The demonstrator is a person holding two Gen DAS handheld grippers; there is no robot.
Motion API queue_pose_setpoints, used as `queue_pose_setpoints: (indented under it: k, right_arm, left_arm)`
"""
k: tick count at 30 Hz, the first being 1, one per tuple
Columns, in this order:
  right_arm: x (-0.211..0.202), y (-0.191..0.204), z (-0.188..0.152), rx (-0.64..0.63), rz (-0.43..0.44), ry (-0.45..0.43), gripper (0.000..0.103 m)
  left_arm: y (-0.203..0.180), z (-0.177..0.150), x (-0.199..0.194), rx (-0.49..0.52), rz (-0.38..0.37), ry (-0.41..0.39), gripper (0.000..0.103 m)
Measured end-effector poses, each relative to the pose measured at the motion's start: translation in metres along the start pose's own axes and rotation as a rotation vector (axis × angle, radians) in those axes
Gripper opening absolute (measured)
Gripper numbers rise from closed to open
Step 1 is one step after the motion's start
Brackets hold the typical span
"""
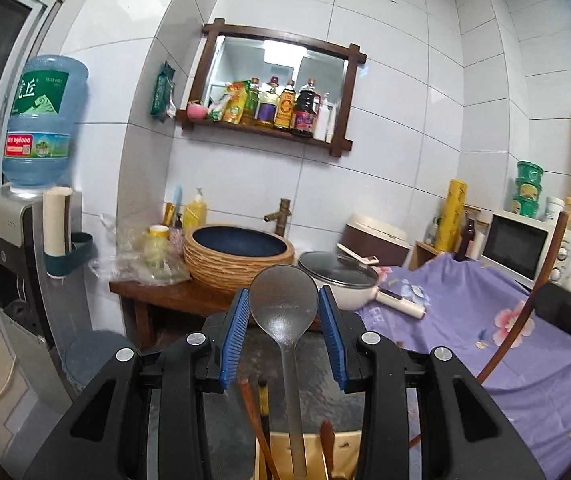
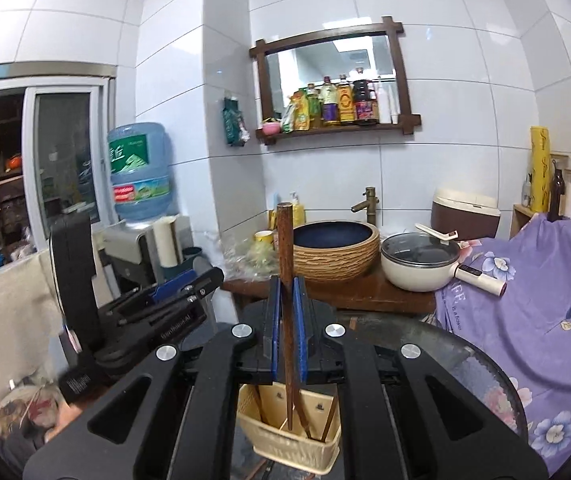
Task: Organize utensils
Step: 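Lower chopstick into basket and open right tool while left tool lowers the ladle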
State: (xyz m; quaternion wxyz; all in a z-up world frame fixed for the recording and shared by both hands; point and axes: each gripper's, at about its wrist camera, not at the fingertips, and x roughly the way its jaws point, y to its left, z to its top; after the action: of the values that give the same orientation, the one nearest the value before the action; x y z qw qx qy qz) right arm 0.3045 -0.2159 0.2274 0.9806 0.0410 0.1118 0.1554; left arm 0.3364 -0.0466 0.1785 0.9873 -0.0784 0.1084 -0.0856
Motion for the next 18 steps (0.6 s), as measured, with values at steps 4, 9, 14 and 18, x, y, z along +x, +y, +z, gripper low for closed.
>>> queue_pose_setpoints:
  k: [4,9,14,18]
  right_arm:
    - [0.023,-0.008,-0.016,-0.008,-0.047,0.011,0.007]
    - [0.046,-0.02,-0.05,0.034,-0.048,0.078,0.007]
    - [0.054,-0.022,-0.074,0.034,-0.049,0.116,0.007]
    - [0.059,-0.021,-0.091,0.025,-0.048,0.145,0.007]
  left_arm:
    - [-0.003,-0.019,0.017,0.014,0.026,-0.013,0.035]
    - [0.0,-0.049,0.03,0.012,0.021,0.042,0.035]
    - [0.005,-0.07,0.035,0.026,0.014,0.091,0.035]
    - [0.003,-0.084,0.034,0.053,0.005,0.12,0.035]
